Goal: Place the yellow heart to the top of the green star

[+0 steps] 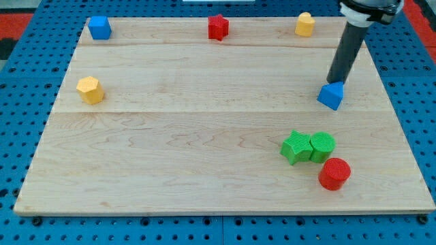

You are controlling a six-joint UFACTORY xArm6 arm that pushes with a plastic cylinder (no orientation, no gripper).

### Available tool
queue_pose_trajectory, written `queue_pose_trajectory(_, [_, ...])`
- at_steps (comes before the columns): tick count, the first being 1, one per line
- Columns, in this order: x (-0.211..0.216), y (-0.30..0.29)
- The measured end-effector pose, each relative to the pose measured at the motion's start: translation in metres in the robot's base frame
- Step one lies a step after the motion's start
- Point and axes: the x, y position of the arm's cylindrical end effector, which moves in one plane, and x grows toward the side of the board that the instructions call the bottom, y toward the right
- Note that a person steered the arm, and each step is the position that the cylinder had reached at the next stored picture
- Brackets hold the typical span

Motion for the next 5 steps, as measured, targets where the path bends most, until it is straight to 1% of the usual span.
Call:
queue_pose_trajectory(1, [0.027, -0.027])
queue_pose_trajectory(2, [0.040, -0.070])
queue_pose_trajectory(3, [0.088, -0.078])
queue_pose_trajectory(4, [0.053, -0.078])
queue_pose_trajectory(5, [0.024, -0.044])
